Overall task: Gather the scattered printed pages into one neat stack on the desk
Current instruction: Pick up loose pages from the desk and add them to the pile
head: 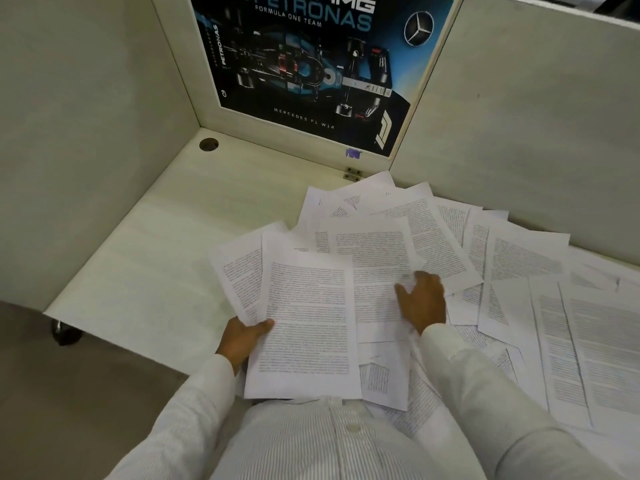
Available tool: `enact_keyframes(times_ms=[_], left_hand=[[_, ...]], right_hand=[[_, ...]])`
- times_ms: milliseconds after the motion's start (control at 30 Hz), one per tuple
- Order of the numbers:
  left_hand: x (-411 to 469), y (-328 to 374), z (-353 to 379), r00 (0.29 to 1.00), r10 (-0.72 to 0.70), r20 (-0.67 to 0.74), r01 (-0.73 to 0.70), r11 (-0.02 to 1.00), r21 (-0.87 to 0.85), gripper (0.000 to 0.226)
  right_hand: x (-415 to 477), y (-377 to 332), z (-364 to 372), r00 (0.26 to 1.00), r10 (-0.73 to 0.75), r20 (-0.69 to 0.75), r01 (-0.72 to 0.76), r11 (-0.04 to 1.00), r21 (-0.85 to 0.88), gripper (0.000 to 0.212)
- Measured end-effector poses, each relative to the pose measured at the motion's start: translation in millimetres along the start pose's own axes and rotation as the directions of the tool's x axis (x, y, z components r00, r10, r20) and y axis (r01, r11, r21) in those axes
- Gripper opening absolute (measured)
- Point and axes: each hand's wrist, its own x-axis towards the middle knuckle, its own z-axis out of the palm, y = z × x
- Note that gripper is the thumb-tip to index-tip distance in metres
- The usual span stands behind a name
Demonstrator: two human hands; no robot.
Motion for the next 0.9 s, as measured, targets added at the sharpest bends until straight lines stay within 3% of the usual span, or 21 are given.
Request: enact_keyframes(times_ms=[100,200,367,533,600,667,767,833,900], left_hand=[[3.4,-1.9,-17.4,0.997,-0.046,0.068,0.047,0.999,-0.009,0.045],[5.1,-2.5,-25.0,0.99,-0.076,0.121,0.078,0.997,-0.012,0.043],[6.4,1.2,-17.9,0.992,-0.057,0.115,0.063,0.997,-0.046,0.041],[4.6,0.1,-6.1,0.999,-0.012,0.049,0.016,0.997,-0.07,0.04],[3.1,-0.4,-6.2,0.999,0.006,0.035,-0.004,0.998,-0.066,0.039],[1.8,-0.5,-11.5,1.0,0.008,0.019,-0.006,0.997,-0.075,0.037],[0.0,0.1,-26.6,0.998,-0.032,0.05,0.037,0.993,-0.11,0.034],[-1.7,1.2,-37.5,0.991,-0.076,0.109,0.091,0.986,-0.139,0.028],[-1.9,3.0,-47.5,0.981,-0.124,0.151,0.144,0.981,-0.127,0.026]], right_hand=[[17.1,12.3,-13.2,0.98,0.141,0.143,-0.138,0.99,-0.03,0.068],[16.6,18.3,-11.8,0.951,0.048,0.304,-0.063,0.997,0.039,0.065],[-13.9,11.8,5.3,0.938,-0.126,0.322,0.102,0.991,0.09,0.057],[-47.3,-5.6,33.2,0.861,-0.271,0.43,0.241,0.963,0.123,0.059],[-56.9,-11.4,41.0,0.808,-0.307,0.503,0.262,0.952,0.16,0.056],[-60.8,-15.0,45.3,0.791,-0.275,0.546,0.191,0.96,0.206,0.043],[-54.3,-22.0,41.5,0.881,-0.179,0.437,0.096,0.974,0.207,0.025],[-41.9,-21.3,35.1,0.953,-0.125,0.276,0.079,0.982,0.169,0.029],[-26.9,-19.6,27.8,0.977,-0.131,0.167,0.108,0.984,0.139,0.037]])
